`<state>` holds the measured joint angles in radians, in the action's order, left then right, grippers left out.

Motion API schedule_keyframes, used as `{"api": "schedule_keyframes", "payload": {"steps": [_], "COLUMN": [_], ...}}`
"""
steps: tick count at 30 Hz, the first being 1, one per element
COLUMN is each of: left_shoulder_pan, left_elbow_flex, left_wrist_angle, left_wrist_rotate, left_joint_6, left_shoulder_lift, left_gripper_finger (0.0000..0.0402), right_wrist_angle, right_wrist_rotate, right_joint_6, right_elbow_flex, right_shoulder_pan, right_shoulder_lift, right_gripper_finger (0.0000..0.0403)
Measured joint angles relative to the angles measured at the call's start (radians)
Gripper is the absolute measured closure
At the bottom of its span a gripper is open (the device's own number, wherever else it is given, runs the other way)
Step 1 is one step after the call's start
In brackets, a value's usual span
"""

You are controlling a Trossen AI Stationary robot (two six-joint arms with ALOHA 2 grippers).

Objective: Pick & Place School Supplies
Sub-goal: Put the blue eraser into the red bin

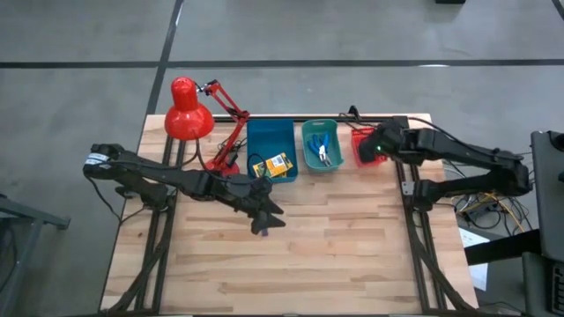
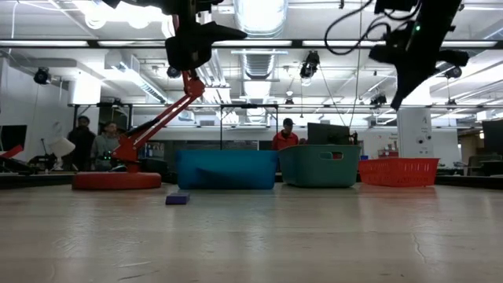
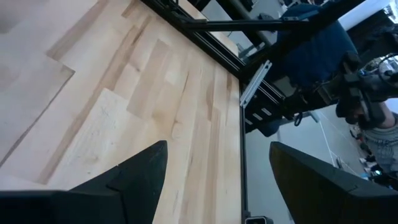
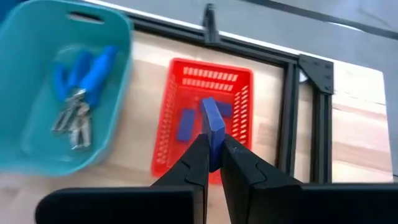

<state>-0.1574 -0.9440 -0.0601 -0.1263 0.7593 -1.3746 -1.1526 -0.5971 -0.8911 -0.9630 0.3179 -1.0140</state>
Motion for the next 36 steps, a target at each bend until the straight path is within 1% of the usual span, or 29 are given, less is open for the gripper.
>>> {"api": "schedule_keyframes", "payload": {"steps": [3, 8, 10, 14, 19, 25, 31, 36], "left_shoulder_pan": [0.000, 0.000, -0.001, -0.001, -0.001, 0.001, 0.000, 0.000], "left_elbow_flex": [0.000, 0.000, 0.000, 0.000, 0.000, 0.000, 0.000, 0.000], "left_wrist_angle": [0.000, 0.000, 0.000, 0.000, 0.000, 0.000, 0.000, 0.000], "left_wrist_rotate": [0.019, 0.024, 0.024, 0.023, 0.023, 0.024, 0.024, 0.024], "left_joint_6": [-0.001, -0.023, -0.024, -0.024, -0.026, -0.045, -0.046, -0.047], "left_shoulder_lift": [0.000, 0.000, 0.000, 0.000, 0.000, 0.000, 0.000, 0.000], "left_gripper_finger": [0.0115, 0.0115, 0.0115, 0.0115, 0.0115, 0.0115, 0.0115, 0.0115], "right_wrist_angle": [0.053, 0.224, 0.301, 0.381, 0.407, 0.508, 0.561, 0.563], "right_wrist_rotate": [0.027, 0.149, 0.183, 0.211, 0.209, 0.214, 0.214, 0.214], "right_joint_6": [0.052, 0.138, 0.165, 0.166, 0.160, 0.135, 0.133, 0.132], "right_elbow_flex": [0.039, 0.123, 0.168, 0.251, 0.334, 0.418, 0.459, 0.468], "right_shoulder_pan": [0.076, 0.181, 0.211, 0.260, 0.281, 0.280, 0.281, 0.281], "right_shoulder_lift": [-0.002, -0.002, -0.002, -0.002, -0.004, -0.004, -0.004, -0.004], "right_gripper_finger": [0.0383, 0.0383, 0.0383, 0.0383, 0.0381, 0.0376, 0.0374, 0.0366]}}
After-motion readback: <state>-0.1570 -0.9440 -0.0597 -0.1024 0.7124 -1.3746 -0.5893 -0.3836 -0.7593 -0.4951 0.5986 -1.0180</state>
